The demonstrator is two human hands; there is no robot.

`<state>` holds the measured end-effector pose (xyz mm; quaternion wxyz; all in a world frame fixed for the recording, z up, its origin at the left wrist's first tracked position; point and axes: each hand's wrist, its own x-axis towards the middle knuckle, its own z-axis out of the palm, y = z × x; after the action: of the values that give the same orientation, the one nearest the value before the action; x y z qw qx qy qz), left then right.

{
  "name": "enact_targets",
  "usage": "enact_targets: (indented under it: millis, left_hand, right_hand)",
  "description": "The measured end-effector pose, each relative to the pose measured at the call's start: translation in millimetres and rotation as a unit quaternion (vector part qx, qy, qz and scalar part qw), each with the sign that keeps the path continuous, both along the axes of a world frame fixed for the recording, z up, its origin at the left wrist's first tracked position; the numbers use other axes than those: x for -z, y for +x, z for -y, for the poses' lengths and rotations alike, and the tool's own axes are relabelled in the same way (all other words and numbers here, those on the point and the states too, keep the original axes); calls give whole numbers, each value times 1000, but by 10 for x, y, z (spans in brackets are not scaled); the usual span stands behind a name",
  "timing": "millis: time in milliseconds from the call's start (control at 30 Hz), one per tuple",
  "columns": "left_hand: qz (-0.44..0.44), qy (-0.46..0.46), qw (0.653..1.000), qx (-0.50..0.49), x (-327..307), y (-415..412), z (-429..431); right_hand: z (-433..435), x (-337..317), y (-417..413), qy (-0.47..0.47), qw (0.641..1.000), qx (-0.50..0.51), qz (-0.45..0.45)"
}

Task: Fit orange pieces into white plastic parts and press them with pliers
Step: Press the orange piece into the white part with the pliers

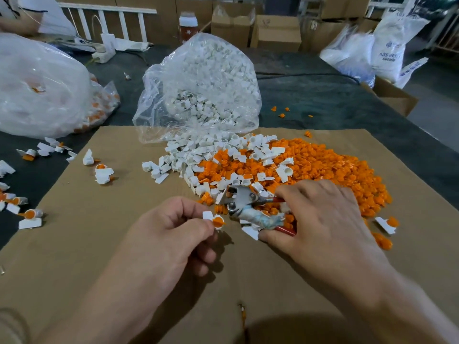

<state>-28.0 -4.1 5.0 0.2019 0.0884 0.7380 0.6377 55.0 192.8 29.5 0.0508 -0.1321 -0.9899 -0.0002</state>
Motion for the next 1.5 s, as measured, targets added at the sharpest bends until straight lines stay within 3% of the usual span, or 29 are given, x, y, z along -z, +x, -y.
enact_targets:
  millis: [167,300,433,500,600,667,767,867,933,1000,1100,1133,1167,1200,1233,1300,1333,1400,1500]
  left_hand:
    - [1,-6,1000,19,7,76,-60]
    - [-86,6,995,60,-5,150,-79]
    - [-85,81,992,49,-31,158,-72]
    - [-53,115,990,58,-51,162,-93]
    - [67,198,974,86,-70,158,-96]
    - [103,206,967,105,-63,138,-69]
    - [51,178,973,141,-52,99,-28]
    - [-42,166,972,161,-30,96,3]
    - [-117,149,968,163,3,116,16]
    - [-211,108,960,150,56,132,23]
    - [-386,22,912,139,103,143,25]
    - [-416,5,899,139,113,152,22]
    - [-412,2,901,136,100,163,19]
    - [-370,18,920,129,66,170,13]
    - [-297,47,946,122,32,167,4]
    - [-147,102,977,118,-8,133,2]
    - [-83,129,981,120,-29,115,1]
    - [0,160,978,134,-66,93,9]
    - [32,166,973,158,-80,89,14]
  right_hand:
    - [207,-43,25,-44,981,-115,-151]
    - [313,-7,25,-43,971,-187,-139]
    - [269,-25,63,-95,968,-182,-144]
    - [274,-30,75,-119,964,-193,-136]
    - [276,-45,92,-145,958,-210,-134]
    - [276,-54,100,-155,953,-223,-136]
    - [299,-77,97,-178,951,-221,-123]
    - [325,-83,133,-291,927,-194,-132]
    - [329,-82,139,-403,895,-150,-120]
    - [340,-91,120,-546,832,-74,-59]
    - [342,-78,76,-777,625,31,62]
    - [336,-80,70,-807,583,38,80]
    - [337,-88,72,-814,574,37,87]
    - [337,-85,81,-788,612,25,72]
    - [330,-67,96,-719,694,-1,34]
    - [318,-53,125,-454,883,-94,-75]
    - [308,-58,134,-333,925,-147,-112]
    - [299,-82,139,-242,940,-200,-134]
    - [302,-78,124,-210,940,-227,-145]
